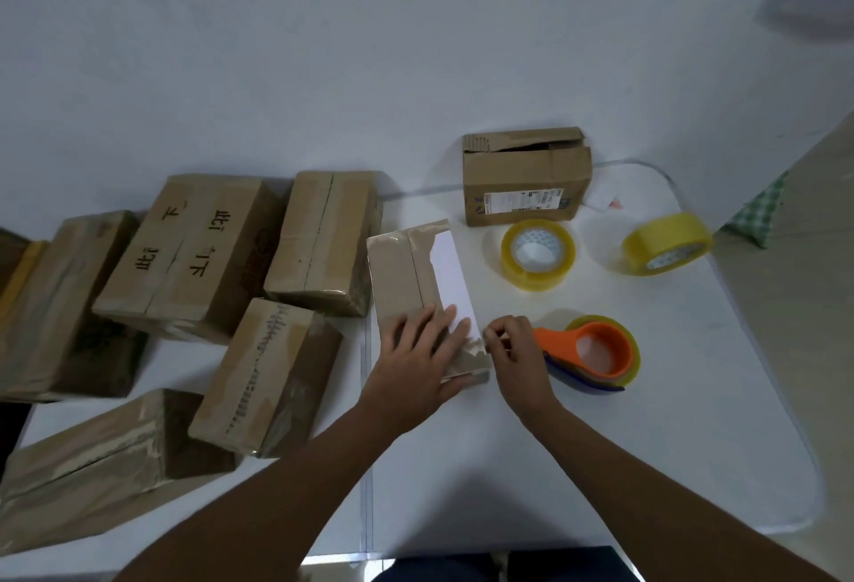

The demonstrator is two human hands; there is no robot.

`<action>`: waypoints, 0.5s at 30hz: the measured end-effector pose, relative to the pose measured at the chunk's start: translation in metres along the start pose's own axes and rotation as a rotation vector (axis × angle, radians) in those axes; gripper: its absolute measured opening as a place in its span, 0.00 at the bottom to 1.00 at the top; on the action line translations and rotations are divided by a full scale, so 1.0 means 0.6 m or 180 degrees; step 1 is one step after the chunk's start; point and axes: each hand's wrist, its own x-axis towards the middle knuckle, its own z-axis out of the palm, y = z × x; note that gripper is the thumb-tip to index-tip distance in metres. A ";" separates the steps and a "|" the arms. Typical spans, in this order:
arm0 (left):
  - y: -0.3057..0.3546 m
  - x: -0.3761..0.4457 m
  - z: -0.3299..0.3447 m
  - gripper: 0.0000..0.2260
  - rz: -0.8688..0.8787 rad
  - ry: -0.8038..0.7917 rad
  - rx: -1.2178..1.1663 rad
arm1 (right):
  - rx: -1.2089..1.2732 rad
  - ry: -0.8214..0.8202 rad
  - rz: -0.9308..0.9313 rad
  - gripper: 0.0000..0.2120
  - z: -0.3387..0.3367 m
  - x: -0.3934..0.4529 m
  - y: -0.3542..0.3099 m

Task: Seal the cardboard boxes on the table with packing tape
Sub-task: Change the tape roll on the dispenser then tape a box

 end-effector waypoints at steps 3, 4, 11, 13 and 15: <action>0.000 0.002 0.004 0.31 0.0018 0.0036 0.0053 | -0.0163 -0.0012 -0.0113 0.06 0.018 0.001 0.009; 0.001 0.002 0.005 0.31 0.0025 0.0047 0.0053 | -0.0152 -0.0049 -0.0067 0.05 0.020 0.001 0.013; 0.000 0.003 0.006 0.30 0.0039 0.0128 0.0028 | 0.0177 -0.0339 0.0718 0.12 0.025 0.016 0.011; 0.000 0.001 0.005 0.31 0.0034 0.0147 -0.0001 | 0.0557 -0.0276 0.1068 0.14 0.020 0.009 -0.002; 0.001 0.000 0.006 0.31 0.0013 0.0131 -0.0012 | 0.1123 -0.0228 0.1273 0.19 0.013 -0.011 -0.013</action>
